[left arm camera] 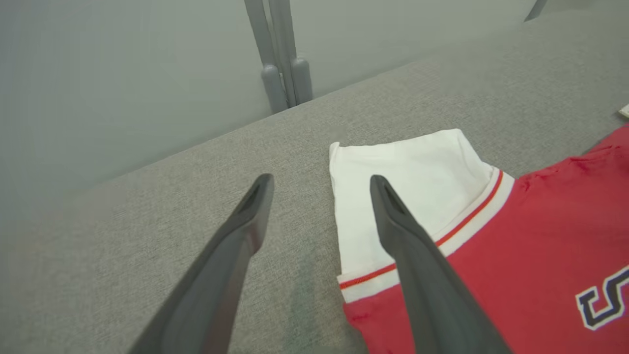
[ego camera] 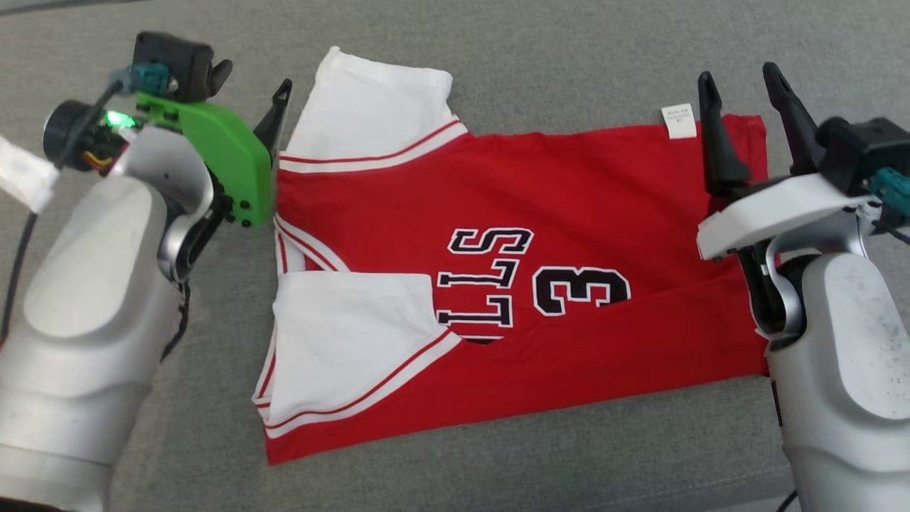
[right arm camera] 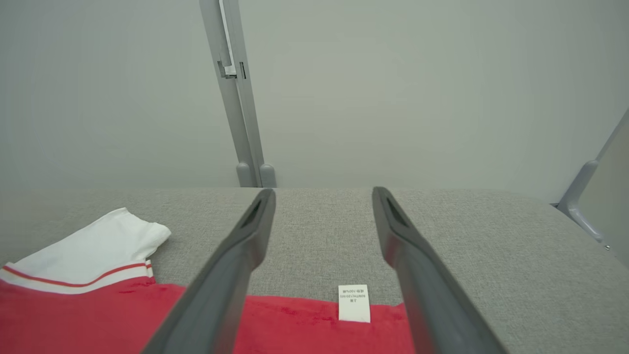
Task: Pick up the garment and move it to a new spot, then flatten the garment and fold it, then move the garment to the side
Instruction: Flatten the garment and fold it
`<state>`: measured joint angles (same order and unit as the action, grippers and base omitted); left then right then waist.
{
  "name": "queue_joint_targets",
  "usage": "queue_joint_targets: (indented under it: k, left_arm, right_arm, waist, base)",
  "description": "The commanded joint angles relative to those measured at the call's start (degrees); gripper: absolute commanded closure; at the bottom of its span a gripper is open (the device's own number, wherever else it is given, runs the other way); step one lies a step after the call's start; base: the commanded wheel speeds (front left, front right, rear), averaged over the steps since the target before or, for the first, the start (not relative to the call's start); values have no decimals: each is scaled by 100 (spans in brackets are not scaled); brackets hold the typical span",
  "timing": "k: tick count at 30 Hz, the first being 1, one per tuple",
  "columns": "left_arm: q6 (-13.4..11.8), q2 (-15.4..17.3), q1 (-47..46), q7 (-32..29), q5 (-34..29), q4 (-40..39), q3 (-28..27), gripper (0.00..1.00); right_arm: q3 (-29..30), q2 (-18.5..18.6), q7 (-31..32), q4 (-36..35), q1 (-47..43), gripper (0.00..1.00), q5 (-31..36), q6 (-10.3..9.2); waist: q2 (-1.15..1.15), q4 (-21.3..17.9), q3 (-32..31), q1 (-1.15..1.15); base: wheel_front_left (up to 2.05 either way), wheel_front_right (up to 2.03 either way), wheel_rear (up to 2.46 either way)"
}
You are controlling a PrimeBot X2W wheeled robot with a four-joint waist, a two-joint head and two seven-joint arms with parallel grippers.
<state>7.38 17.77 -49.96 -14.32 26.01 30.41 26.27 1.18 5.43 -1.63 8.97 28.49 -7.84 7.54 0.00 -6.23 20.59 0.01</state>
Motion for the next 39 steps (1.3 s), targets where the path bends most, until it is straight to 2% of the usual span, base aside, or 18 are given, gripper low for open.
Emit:
queue_joint_targets:
  k: [1,4,8,14,21,27,36,37,38,39]
  left_arm:
    - [8,291,-329,-254,292,24,220,0]
    - [2,833,-831,-856,853,0,914,0]
    - [3,1337,-1356,-1397,1391,-55,1568,0]
    - [4,1724,-1870,-1723,1876,78,2075,0]
    - [4,1746,-2204,-1819,2355,264,2339,0]
    - [4,1845,-2417,-1920,2458,431,2619,0]
    - [4,1779,-2569,-1929,2560,735,2833,0]
    - [5,1756,-2563,-1933,2604,750,2855,46]
    - [5,1737,-2553,-1930,2638,756,2876,69]
    - [5,1725,-2542,-1917,2665,744,2902,100]
  right_arm:
    - [-68,-6,-53,63,188,0,6,-10]
    - [-218,-33,-102,171,496,0,-12,-10]
    - [-276,-26,-194,290,714,0,-33,-10]
    - [-264,-31,-294,454,896,0,-79,-10]
    - [-195,-66,-348,608,985,0,-93,-10]
    - [-198,-99,-392,673,1045,0,-105,-10]
    - [-239,-145,-410,810,1087,0,-138,-10]
    - [-241,-144,-414,826,1088,0,-135,-10]
    - [-241,-142,-416,842,1090,0,-131,-10]
    - [-238,-141,-415,860,1094,0,-128,-10]
  waist:
    - [0,-535,603,-1]
    - [0,-733,781,-1]
    - [0,-885,942,-1]
    - [0,-1088,1089,-1]
    - [0,-1233,1200,-1]
    - [0,-1321,1285,-1]
    - [0,-1422,1360,-1]
    - [0,-1422,1359,-1]
    - [0,-1419,1356,-1]
    - [0,-1415,1354,-1]
  base:
    - [0,0,0]
    - [0,0,0]
    - [0,0,0]
    - [0,0,0]
    - [0,0,0]
    - [0,0,0]
    - [0,0,0]
    - [0,0,0]
    - [0,0,0]
    - [0,0,0]
